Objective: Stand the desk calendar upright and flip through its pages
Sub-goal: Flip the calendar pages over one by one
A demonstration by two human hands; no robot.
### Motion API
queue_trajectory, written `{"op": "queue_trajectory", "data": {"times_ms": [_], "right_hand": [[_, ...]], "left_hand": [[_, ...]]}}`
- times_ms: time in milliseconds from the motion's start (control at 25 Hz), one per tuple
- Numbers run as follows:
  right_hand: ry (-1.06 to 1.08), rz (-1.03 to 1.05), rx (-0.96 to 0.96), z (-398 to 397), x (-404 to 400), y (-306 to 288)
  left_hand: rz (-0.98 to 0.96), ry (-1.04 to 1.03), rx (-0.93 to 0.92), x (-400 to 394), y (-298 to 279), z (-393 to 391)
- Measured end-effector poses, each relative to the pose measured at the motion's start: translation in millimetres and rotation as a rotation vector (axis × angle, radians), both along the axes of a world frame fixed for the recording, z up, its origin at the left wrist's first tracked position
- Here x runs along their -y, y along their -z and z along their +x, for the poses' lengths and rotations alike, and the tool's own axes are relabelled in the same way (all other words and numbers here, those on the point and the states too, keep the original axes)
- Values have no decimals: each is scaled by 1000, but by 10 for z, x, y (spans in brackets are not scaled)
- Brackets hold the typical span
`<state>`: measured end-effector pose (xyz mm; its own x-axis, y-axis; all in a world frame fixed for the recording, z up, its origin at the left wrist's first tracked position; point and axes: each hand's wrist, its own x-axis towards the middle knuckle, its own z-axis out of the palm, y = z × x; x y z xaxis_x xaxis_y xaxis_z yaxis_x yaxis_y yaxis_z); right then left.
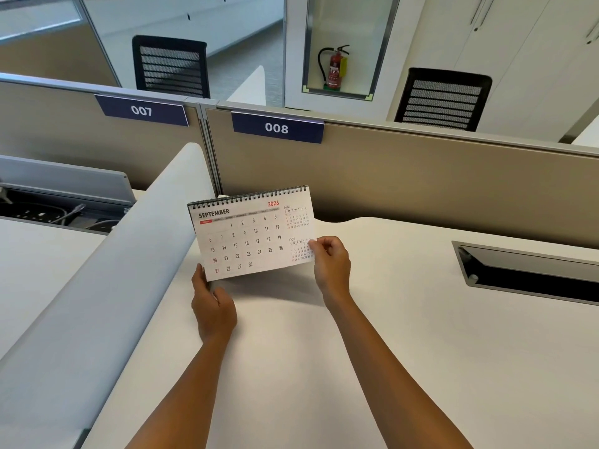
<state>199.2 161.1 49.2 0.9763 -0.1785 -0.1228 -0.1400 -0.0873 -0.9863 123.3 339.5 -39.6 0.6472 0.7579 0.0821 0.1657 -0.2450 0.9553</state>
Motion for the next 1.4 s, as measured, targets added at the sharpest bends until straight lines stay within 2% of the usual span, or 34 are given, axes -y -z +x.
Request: {"op": "queue_trajectory", "data": {"times_ms": [240, 640, 880, 1000, 1240, 1400], "right_hand": [[-224, 451, -200, -2, -46, -268], [-475, 706, -172, -20, 28, -699], [-627, 508, -77, 186, -158, -1061], [-664, 483, -43, 313, -262, -1205], [-664, 424, -34, 461, -339, -1165], [-506, 280, 2, 480, -276, -836]], "left_hand": [[-16, -1, 12, -1, -10, 5], [87, -2, -30, -6, 25, 9], [92, -3, -18, 8, 18, 14], [102, -2, -14, 8, 20, 18], [86, -21, -37, 3, 47, 34], [88, -26, -19, -4, 56, 26]]}}
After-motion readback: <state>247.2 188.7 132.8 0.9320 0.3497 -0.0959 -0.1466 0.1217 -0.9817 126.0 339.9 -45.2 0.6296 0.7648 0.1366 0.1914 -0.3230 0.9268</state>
